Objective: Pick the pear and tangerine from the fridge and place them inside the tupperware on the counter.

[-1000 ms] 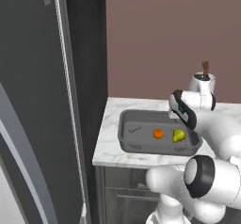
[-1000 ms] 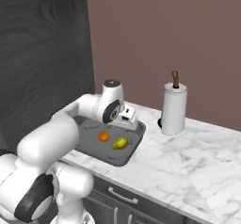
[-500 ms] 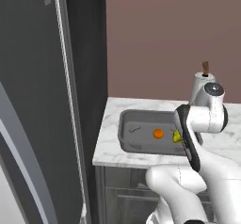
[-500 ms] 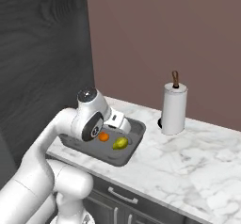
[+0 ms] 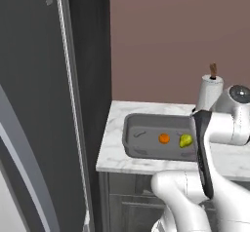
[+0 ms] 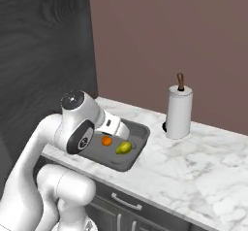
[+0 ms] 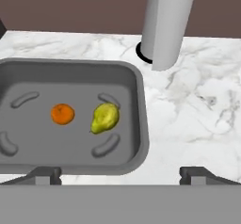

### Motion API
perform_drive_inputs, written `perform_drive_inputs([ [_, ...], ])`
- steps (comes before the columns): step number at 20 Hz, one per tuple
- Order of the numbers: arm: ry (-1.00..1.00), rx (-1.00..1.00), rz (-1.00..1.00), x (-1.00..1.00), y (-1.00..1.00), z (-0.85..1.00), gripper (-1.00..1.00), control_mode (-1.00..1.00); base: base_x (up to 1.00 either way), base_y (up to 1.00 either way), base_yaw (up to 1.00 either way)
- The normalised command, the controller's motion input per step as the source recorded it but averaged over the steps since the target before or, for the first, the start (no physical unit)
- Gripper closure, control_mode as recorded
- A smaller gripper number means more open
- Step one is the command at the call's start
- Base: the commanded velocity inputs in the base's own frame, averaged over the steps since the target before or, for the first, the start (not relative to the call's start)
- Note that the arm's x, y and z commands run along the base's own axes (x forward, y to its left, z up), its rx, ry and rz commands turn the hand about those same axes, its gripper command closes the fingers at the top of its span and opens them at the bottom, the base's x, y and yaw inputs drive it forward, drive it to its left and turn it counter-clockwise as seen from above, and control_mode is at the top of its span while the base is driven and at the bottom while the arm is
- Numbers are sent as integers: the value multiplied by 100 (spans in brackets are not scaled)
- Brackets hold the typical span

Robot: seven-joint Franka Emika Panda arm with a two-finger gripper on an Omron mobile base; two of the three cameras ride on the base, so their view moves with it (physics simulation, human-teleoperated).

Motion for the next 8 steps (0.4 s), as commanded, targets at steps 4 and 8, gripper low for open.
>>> perform_drive_inputs([
  [4,0,-1,0,-34,0,53,-100,-100,0,0,0],
  [8,8,-14,0,-15,13,45,-100,-100,0,0,0],
])
